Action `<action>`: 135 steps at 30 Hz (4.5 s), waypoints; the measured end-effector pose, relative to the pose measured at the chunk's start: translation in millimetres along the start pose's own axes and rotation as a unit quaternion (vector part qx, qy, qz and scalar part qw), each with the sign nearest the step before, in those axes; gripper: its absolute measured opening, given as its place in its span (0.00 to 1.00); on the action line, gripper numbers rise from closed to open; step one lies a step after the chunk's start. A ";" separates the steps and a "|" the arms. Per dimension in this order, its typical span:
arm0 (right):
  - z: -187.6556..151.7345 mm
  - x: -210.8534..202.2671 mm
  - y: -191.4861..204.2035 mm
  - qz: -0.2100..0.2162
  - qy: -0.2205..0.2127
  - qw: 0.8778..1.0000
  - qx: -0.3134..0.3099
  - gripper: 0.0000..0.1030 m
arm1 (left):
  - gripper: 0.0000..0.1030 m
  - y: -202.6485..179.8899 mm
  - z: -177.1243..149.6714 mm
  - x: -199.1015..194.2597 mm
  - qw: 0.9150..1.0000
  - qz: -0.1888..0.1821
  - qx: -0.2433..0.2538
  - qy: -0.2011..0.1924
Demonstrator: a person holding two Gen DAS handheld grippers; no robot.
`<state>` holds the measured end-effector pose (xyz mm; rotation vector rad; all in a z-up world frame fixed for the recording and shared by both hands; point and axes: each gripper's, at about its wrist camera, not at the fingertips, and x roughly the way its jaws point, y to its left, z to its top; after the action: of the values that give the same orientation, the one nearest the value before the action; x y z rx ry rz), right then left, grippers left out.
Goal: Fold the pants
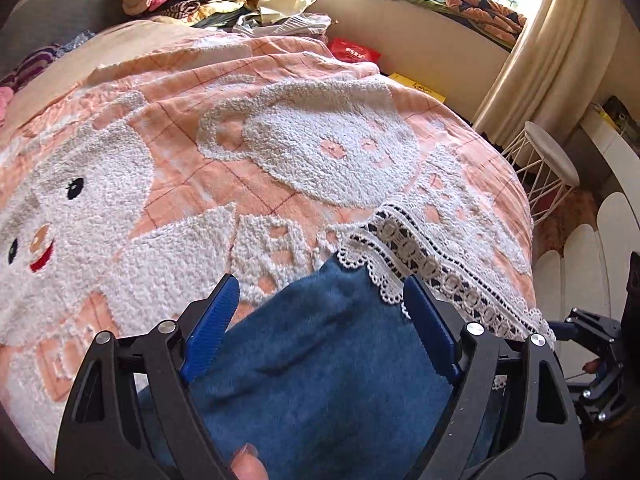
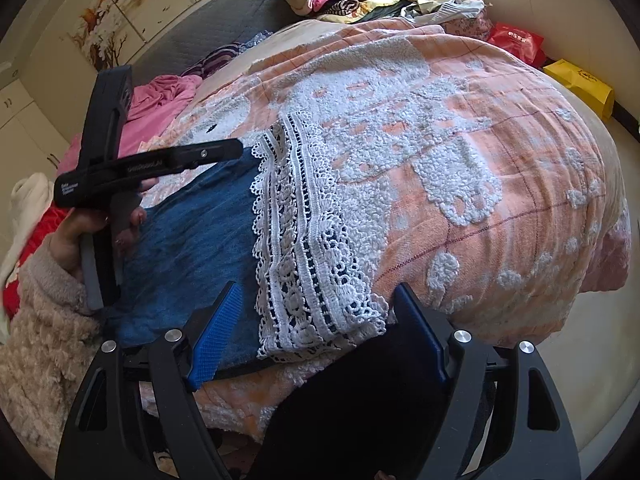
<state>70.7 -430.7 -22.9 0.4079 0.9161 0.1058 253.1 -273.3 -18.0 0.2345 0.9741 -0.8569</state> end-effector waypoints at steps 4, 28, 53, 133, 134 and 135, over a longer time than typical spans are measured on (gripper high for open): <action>0.9 -3.0 2.5 -0.014 -0.011 1.000 -0.015 0.49 | 0.53 -1.8 10.1 19.9 0.999 -0.034 0.008 0.027; -12.0 -9.4 -5.5 0.001 0.001 1.000 0.013 0.43 | 0.46 -19.7 20.2 40.8 0.995 -0.071 0.053 0.051; 7.3 3.0 8.9 0.073 -0.024 0.997 -0.005 0.17 | 0.27 -26.1 25.2 42.3 0.994 -0.086 0.043 0.050; -81.1 36.3 250.6 0.166 0.067 0.937 -0.299 0.47 | 0.24 152.0 -164.6 -129.8 0.964 0.010 -0.258 -0.069; -75.8 32.3 241.4 0.158 0.060 0.942 -0.289 0.47 | 0.31 151.8 -165.1 -132.1 0.963 0.017 -0.260 -0.072; -72.7 27.7 234.2 0.151 0.056 0.946 -0.281 0.47 | 0.34 151.9 -165.6 -134.9 0.962 0.017 -0.264 -0.076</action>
<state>49.7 -186.7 7.7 0.0043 0.8847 0.6624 222.7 -13.3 -32.3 -0.2677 1.0146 -0.5486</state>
